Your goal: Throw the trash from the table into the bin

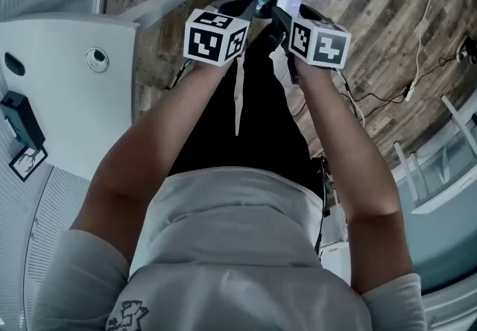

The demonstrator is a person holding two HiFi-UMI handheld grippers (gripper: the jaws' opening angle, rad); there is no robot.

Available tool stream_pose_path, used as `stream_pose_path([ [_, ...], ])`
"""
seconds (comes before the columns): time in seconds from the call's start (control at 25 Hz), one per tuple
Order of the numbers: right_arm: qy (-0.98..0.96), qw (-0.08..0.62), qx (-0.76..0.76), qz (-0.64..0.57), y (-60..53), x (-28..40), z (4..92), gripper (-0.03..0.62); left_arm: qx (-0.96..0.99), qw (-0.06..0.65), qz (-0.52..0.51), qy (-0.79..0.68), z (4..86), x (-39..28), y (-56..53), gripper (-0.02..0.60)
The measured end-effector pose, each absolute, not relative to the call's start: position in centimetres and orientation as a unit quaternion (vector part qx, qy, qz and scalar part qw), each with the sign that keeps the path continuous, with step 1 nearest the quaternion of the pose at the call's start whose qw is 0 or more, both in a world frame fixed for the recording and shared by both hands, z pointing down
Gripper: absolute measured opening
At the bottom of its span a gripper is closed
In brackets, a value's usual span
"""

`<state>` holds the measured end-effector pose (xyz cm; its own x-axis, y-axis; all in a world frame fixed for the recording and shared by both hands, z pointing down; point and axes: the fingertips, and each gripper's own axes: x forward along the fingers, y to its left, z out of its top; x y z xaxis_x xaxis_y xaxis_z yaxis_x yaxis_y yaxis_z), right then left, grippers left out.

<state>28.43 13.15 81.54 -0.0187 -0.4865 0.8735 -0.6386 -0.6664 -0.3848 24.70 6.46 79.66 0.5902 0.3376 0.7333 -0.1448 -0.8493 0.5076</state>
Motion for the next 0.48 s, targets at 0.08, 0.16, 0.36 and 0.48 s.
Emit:
stream_pose_path([
  [0.08, -0.399, 0.06, 0.692, 0.598, 13.4, 28.4, 83.3, 0.288, 0.847, 0.271, 0.454, 0.057, 81.4, 24.7, 6.7, 0.006],
  [0.16, -0.396, 0.054, 0.686, 0.608, 13.6, 28.2, 85.0, 0.288, 0.843, 0.277, 0.457, 0.053, 83.2, 24.6, 6.8, 0.006],
  [0.36, -0.393, 0.05, 0.673, 0.624, 13.9, 27.4, 89.5, 0.288, 0.836, 0.287, 0.465, 0.044, 87.5, 24.0, 7.0, 0.006],
  [0.48, -0.387, 0.051, 0.673, 0.628, 14.3, 27.1, 92.0, 0.288, 0.833, 0.289, 0.469, 0.043, 89.7, 23.4, 7.2, 0.006],
])
